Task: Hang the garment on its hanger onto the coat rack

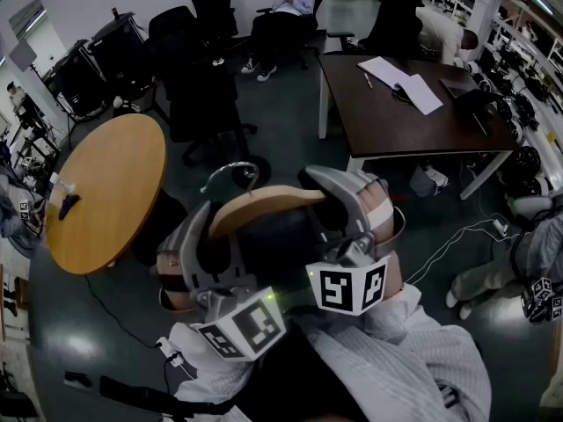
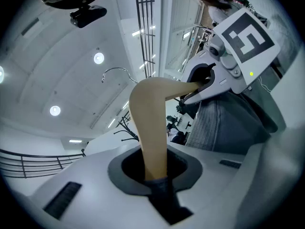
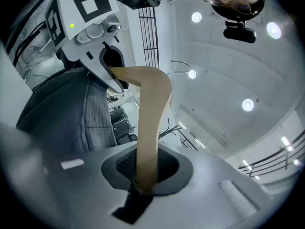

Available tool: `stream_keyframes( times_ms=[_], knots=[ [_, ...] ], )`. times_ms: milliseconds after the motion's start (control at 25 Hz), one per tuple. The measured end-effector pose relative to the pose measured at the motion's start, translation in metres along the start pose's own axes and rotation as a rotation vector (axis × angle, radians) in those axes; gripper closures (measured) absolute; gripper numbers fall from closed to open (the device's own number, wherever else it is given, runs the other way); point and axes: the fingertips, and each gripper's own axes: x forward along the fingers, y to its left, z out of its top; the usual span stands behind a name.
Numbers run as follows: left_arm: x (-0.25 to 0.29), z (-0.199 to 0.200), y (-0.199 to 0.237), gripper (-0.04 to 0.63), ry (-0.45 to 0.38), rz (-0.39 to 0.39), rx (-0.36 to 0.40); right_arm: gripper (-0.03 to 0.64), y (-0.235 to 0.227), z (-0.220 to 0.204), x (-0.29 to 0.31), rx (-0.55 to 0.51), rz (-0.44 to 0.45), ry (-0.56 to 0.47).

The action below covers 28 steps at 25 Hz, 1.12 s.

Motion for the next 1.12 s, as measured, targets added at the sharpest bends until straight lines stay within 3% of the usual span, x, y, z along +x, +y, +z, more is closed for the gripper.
stream_keyframes(
  times_ms=[680,1120],
  knots=[
    [0.028,-0.043,0.004,0.541,0.003,-0.013,0.007,0.578,0.030,0.001,0.042,0.014,0.012,0.004],
    [0.087,-0.084,-0.009,0.541,0.009,-0.085,-0.017,0.577,0.058,-0.028,0.098,0.027,0.058,0.075]
  ],
)
